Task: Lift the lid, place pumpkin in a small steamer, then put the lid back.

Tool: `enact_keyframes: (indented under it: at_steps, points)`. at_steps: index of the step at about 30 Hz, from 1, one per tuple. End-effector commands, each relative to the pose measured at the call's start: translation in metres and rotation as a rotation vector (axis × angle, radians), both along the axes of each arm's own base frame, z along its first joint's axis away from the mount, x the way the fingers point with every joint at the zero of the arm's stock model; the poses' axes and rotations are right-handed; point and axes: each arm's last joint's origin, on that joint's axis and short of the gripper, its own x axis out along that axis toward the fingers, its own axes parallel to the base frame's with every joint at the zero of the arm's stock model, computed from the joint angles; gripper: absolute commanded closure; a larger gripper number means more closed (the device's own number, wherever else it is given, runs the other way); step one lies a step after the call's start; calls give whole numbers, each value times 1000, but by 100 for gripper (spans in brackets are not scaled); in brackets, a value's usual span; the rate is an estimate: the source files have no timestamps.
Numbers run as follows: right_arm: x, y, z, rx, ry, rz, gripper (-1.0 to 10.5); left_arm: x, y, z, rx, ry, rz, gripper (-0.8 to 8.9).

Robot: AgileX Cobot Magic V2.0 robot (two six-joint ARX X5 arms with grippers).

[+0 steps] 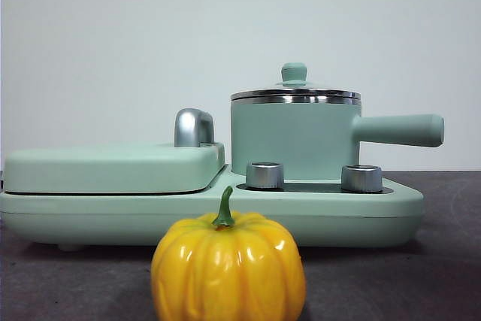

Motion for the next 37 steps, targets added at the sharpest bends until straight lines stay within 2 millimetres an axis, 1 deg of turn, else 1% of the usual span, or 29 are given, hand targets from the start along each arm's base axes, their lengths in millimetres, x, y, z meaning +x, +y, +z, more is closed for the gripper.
enact_keyframes:
  at_steps: [1,6,10,14,17,20,24,27,31,33,35,37]
  points:
    - [-5,0,21,30,-19,13,932,-1,-2,26,-16,-45,-38,804]
    - [-15,2,58,20,29,68,932,2,-7,64,-18,-18,-95,804]
    - [-20,4,87,-5,68,142,932,9,-10,95,32,-13,-165,804]
    - [-22,7,117,-54,114,242,932,20,-16,125,38,23,-271,804]
    - [-21,8,136,-91,145,301,932,31,-21,141,65,54,-366,804]
    - [-19,9,153,-126,172,364,932,41,-25,152,91,91,-440,804]
    - [-17,10,169,-158,170,409,932,53,-31,160,84,150,-538,804]
    - [-16,10,176,-168,139,406,931,59,-34,159,76,172,-564,804]
    - [-16,10,177,-169,131,405,931,65,-35,155,74,195,-565,800]
    - [-16,10,176,-168,137,406,930,66,-35,154,73,202,-566,748]
    - [-16,10,176,-168,137,405,930,67,-35,154,73,203,-566,664]
    - [-16,10,176,-168,136,404,918,67,-35,154,74,201,-566,607]
